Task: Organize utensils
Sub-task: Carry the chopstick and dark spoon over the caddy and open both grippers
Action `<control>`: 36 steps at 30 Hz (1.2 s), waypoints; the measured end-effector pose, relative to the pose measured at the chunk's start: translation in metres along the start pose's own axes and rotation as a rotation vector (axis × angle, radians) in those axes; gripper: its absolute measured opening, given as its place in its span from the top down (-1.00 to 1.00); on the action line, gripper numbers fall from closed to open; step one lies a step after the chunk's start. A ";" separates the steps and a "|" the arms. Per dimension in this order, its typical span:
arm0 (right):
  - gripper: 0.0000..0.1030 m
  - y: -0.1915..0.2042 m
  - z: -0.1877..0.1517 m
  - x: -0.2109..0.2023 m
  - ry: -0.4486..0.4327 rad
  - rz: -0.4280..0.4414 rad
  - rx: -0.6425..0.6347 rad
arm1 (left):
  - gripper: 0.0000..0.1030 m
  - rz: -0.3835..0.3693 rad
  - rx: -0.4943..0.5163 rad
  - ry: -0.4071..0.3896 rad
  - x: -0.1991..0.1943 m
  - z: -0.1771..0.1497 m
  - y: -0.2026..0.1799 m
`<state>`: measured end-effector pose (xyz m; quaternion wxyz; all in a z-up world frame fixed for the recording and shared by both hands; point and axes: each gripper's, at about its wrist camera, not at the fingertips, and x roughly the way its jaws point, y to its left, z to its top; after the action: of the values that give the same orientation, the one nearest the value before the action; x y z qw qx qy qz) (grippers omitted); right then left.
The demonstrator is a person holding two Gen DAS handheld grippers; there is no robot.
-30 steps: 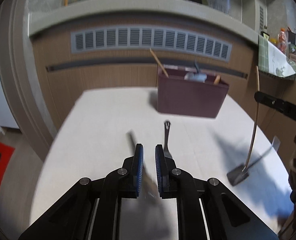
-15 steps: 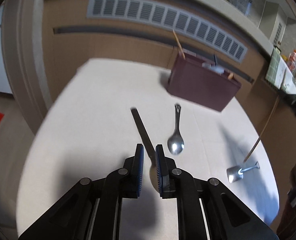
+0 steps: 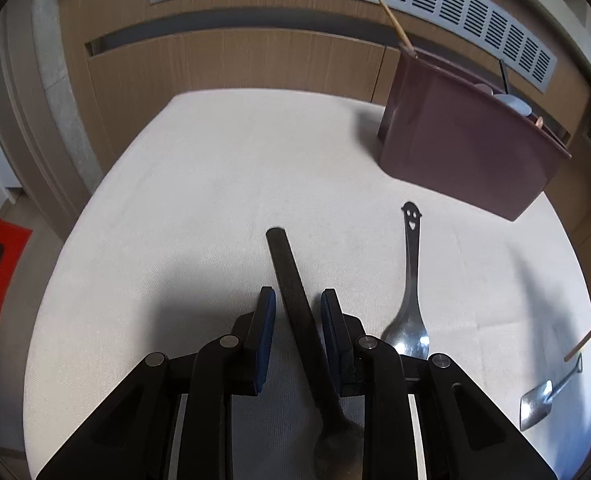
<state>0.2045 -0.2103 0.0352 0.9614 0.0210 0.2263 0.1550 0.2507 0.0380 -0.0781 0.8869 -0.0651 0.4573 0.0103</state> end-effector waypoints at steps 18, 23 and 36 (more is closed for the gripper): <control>0.90 -0.005 0.016 -0.009 -0.042 -0.003 0.011 | 0.76 -0.244 0.039 -0.296 -0.119 0.037 -0.017; 0.90 -0.003 0.074 -0.022 -0.186 -0.032 -0.034 | 0.76 -0.433 -0.011 -0.656 -0.187 0.115 -0.035; 0.90 -0.021 0.148 0.036 -0.298 -0.063 -0.054 | 0.76 -0.386 -0.079 -0.779 -0.077 0.191 -0.063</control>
<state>0.3066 -0.2145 0.1504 0.9889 0.0110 0.0774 0.1261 0.3660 0.0028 0.1007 0.9757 -0.1744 0.0675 -0.1144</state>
